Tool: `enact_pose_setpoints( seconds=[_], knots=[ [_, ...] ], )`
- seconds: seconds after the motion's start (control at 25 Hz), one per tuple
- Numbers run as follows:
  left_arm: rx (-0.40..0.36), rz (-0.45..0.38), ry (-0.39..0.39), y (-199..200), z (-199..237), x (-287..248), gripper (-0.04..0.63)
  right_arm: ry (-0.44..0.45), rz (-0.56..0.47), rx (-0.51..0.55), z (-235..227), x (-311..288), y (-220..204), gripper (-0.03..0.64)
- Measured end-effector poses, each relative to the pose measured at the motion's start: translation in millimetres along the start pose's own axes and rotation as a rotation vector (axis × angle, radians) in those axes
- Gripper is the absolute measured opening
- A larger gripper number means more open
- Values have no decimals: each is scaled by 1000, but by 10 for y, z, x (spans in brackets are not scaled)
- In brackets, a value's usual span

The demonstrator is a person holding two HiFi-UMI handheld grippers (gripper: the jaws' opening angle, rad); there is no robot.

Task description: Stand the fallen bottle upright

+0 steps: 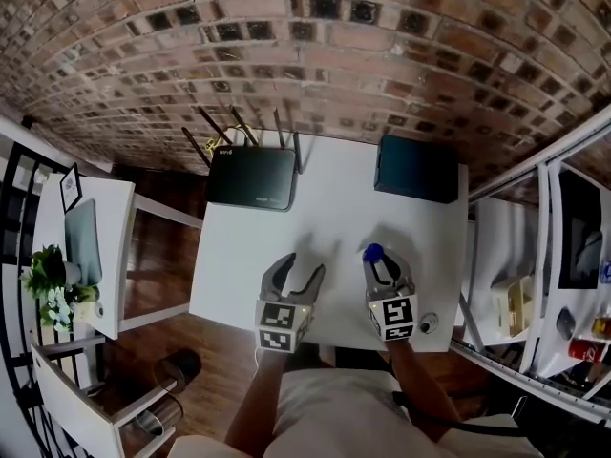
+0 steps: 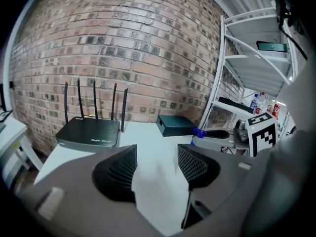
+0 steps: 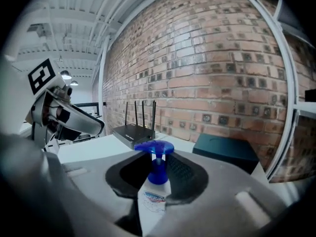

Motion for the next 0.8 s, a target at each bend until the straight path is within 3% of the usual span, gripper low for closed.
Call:
enact_pose_setpoints(
  seconds=[0.48, 0.52, 0.6, 0.8],
  knots=[
    [-26, -38, 37, 18, -172, 298, 279, -34, -70, -32, -22, 163, -153, 71],
    [-28, -42, 42, 13, -191, 335, 279, -53, -73, -33, -48, 189, -170, 104],
    [-30, -57, 53, 30, -240, 410, 279, -74, -73, -27, -111, 240, -194, 235],
    [-55, -86, 101, 25, -365, 629, 279, -44, -84, -21, -171, 346, -251, 315]
  ],
)
Point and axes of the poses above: the fingertips, and each gripper's own axes: x backward along the fingers, z to its left, y out of its top, the point moved 2 cm from there along x, backward along the fingers, and after that the axes turned 5 degrees about y, right-handed, at the moved point
